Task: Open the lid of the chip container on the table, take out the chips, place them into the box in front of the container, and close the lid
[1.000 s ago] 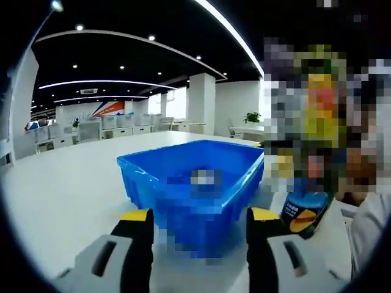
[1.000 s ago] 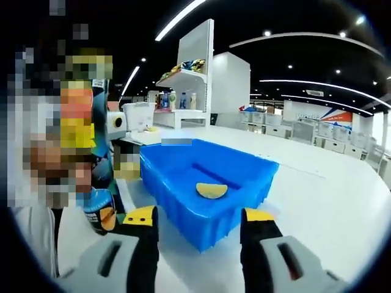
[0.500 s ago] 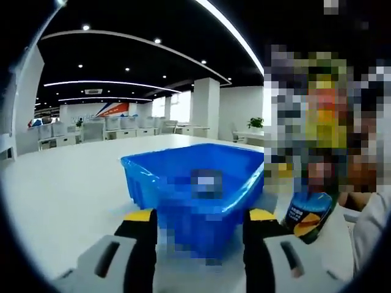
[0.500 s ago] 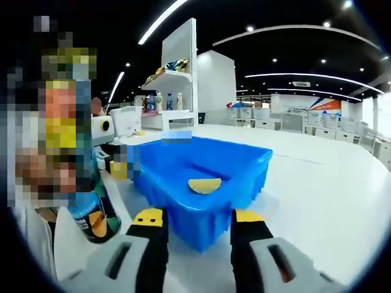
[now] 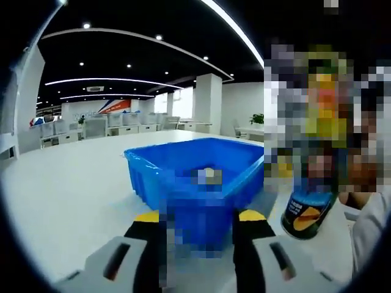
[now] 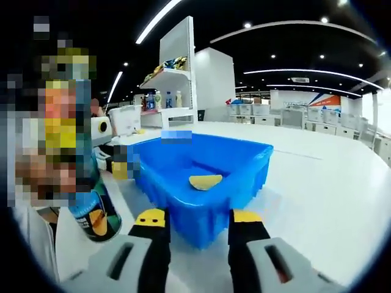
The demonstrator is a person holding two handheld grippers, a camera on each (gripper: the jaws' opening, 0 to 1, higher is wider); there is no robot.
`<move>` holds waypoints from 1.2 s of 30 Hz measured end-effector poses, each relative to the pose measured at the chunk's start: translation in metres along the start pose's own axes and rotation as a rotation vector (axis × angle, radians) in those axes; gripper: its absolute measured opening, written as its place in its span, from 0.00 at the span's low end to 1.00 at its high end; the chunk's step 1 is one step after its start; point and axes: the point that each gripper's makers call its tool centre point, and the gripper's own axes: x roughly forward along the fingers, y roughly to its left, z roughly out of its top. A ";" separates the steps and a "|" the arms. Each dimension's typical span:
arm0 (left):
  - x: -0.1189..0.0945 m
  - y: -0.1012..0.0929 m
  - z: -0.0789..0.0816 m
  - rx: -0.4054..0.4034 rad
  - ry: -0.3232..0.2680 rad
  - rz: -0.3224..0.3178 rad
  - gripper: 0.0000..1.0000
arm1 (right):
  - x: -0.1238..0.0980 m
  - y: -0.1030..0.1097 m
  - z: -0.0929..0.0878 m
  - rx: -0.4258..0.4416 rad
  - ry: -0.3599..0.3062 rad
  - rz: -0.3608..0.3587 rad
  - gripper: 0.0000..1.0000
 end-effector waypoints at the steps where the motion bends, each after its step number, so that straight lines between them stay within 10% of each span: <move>1: 0.000 0.000 0.000 0.002 0.002 0.002 0.41 | 0.000 -0.001 0.000 0.000 0.001 0.000 0.36; 36: -0.007 -0.001 0.001 0.088 -0.010 0.041 0.36 | 0.004 -0.001 0.000 -0.075 -0.001 -0.022 0.32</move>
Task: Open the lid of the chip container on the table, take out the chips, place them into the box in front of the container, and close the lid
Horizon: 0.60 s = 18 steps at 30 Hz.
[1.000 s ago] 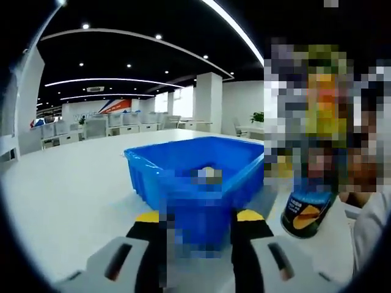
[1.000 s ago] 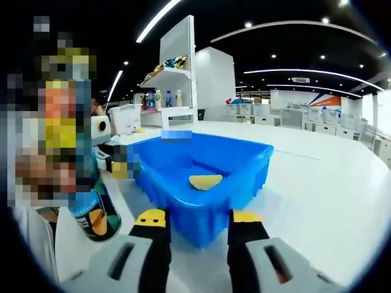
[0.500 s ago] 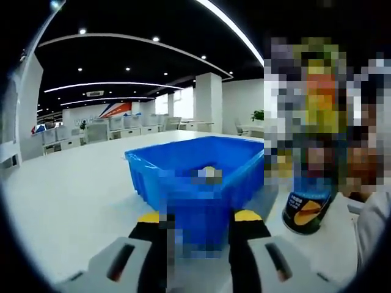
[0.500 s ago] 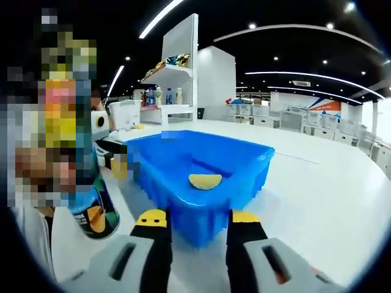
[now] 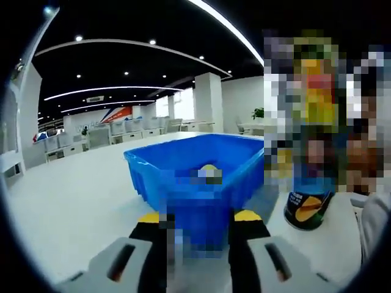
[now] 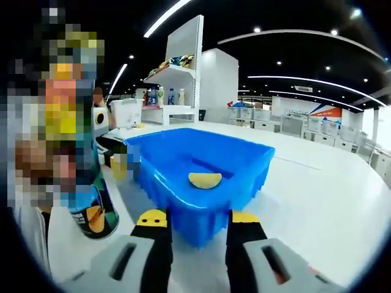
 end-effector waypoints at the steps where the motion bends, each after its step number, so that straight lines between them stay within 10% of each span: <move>1: -0.001 0.000 0.001 -0.003 -0.004 0.000 0.36 | 0.000 0.000 0.001 0.007 -0.002 0.001 0.32; 18: 0.004 0.015 0.029 0.018 -0.042 -0.005 0.36 | 0.003 -0.009 0.032 -0.031 -0.037 -0.015 0.32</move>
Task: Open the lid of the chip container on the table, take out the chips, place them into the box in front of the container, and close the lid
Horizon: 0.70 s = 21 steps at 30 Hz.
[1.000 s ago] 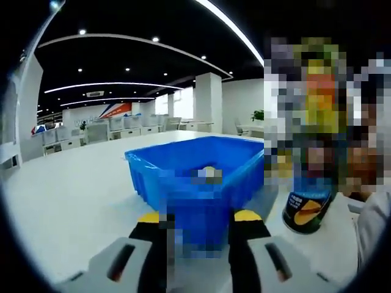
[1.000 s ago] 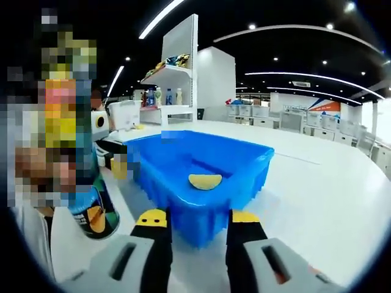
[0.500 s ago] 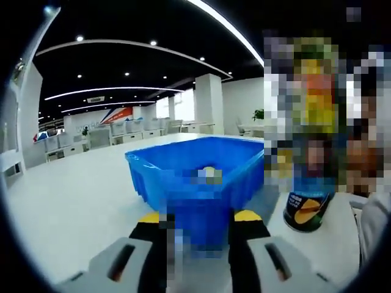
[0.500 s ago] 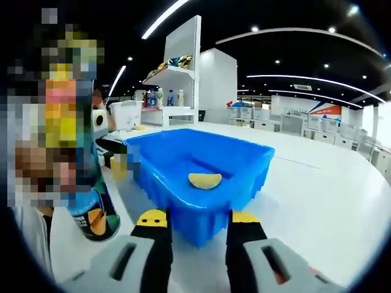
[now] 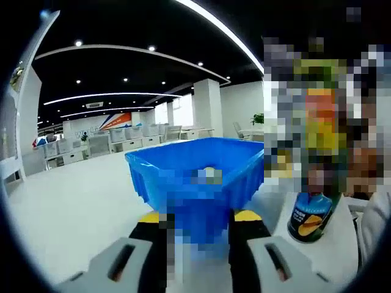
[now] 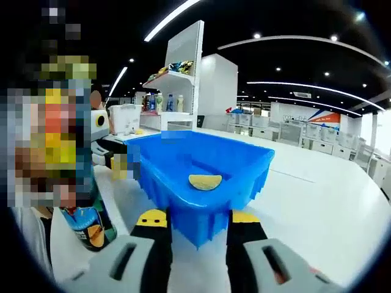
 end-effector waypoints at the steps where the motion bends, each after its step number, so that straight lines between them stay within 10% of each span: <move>1: 0.001 0.002 0.003 0.006 -0.006 0.004 0.36 | 0.002 -0.002 0.002 0.000 0.002 -0.001 0.32; 21: 0.030 0.037 0.011 -0.016 -0.011 0.023 0.36 | 0.031 -0.028 0.016 -0.023 -0.006 -0.007 0.32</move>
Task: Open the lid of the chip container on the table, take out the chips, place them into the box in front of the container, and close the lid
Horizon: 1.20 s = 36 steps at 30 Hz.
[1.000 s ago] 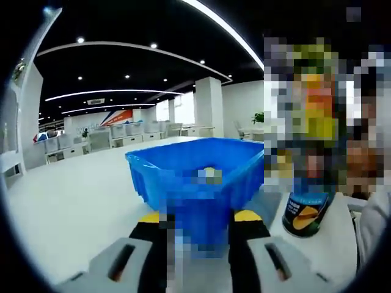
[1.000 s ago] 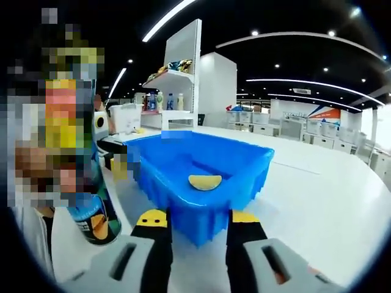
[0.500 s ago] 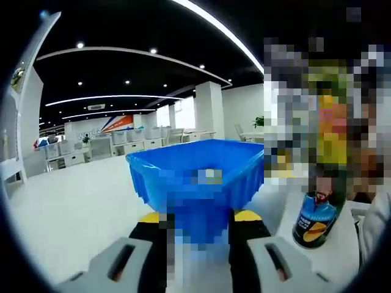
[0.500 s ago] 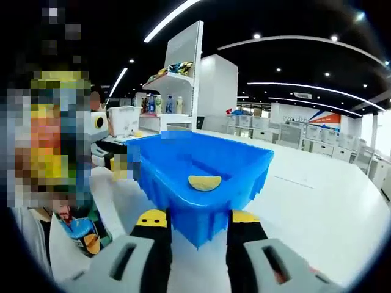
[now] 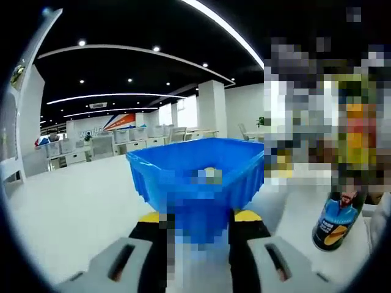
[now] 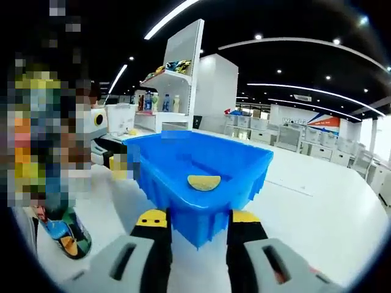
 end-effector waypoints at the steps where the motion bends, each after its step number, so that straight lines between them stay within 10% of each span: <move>1: 0.003 0.001 -0.002 -0.003 0.008 -0.002 0.36 | 0.001 -0.001 0.000 0.000 -0.002 0.001 0.32; 36: 0.041 0.025 -0.033 -0.031 0.103 -0.006 0.37 | 0.036 -0.018 -0.033 0.011 0.091 0.016 0.33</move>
